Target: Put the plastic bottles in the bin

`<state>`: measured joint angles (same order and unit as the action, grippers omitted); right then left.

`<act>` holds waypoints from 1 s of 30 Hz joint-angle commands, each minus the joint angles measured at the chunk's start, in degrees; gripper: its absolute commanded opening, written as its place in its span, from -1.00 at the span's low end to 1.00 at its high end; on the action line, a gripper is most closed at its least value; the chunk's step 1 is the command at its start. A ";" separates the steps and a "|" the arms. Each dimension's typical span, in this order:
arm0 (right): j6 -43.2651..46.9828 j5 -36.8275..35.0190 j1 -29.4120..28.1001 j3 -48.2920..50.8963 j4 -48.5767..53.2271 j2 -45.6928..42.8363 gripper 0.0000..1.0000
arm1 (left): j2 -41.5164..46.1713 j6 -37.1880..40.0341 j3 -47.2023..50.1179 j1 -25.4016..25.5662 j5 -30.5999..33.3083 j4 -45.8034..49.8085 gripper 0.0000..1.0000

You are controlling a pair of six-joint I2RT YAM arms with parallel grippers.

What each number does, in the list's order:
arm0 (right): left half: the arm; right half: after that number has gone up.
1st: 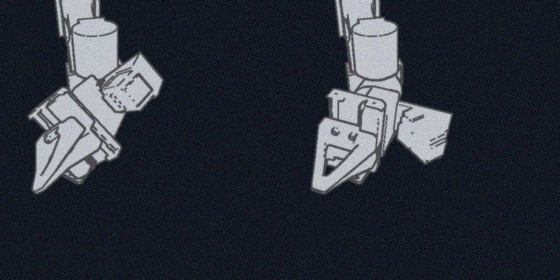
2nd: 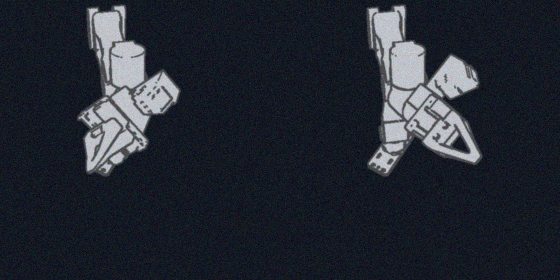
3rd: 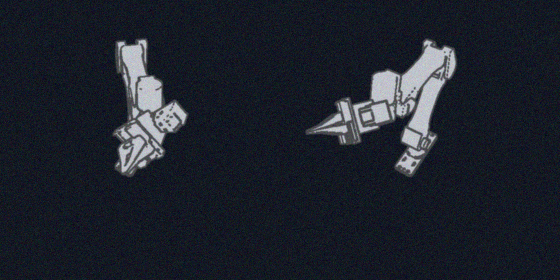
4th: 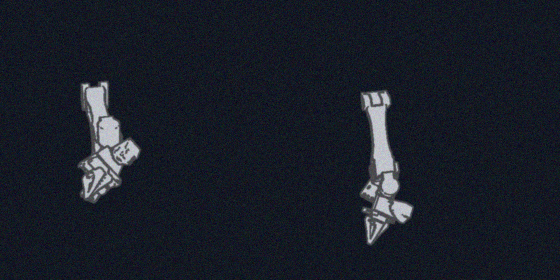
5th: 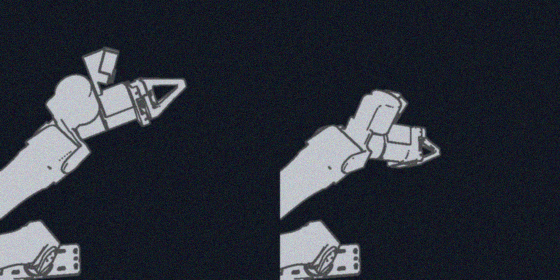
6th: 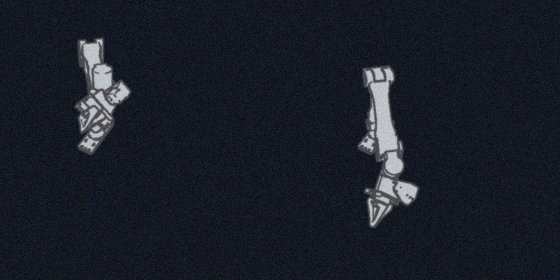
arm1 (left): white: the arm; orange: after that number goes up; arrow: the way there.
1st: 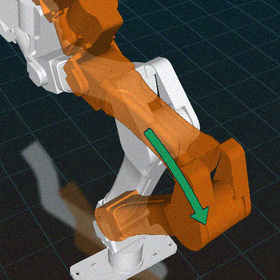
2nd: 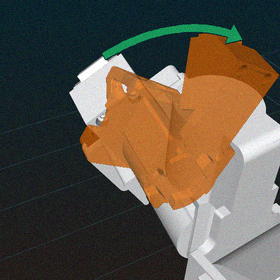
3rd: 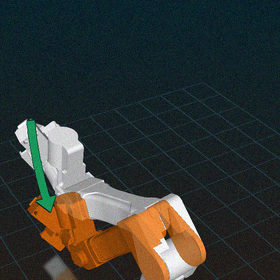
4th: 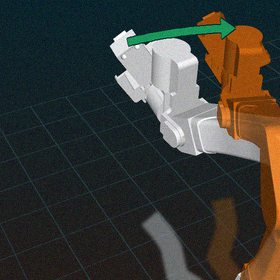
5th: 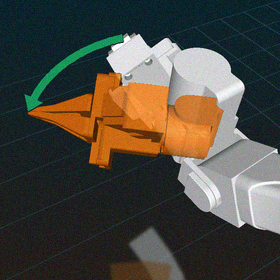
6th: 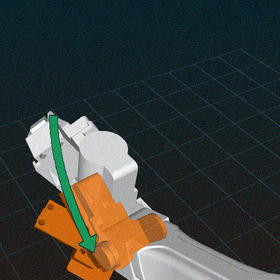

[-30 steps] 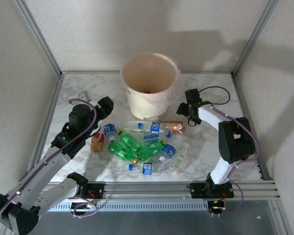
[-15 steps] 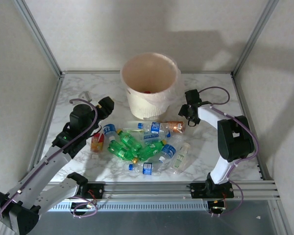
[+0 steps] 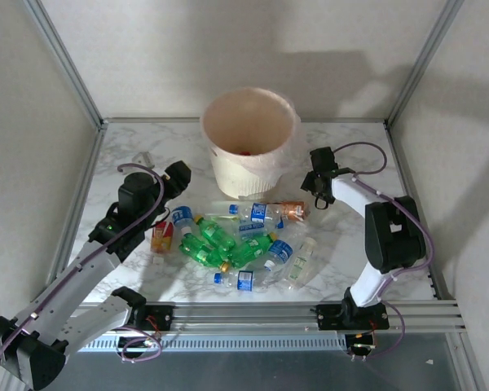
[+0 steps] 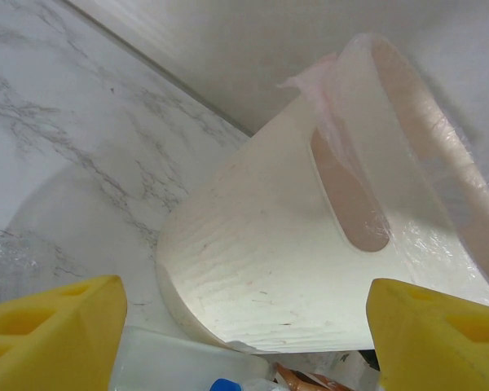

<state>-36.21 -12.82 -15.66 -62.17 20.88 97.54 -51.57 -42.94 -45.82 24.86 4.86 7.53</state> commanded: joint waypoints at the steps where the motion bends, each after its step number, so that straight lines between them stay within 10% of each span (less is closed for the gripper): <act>1: -0.43 -3.16 0.67 0.89 1.99 -4.43 0.30 | 0.16 -0.11 0.53 -0.45 0.14 -0.63 0.55; 30: 1.48 5.17 -4.80 -22.44 4.45 -22.61 0.30 | 0.72 -2.24 4.07 -0.43 3.84 0.68 0.53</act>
<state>-36.14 -11.46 -18.17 -80.79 29.80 74.83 -51.55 -44.14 -42.48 24.86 7.31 7.99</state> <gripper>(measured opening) 0.649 0.767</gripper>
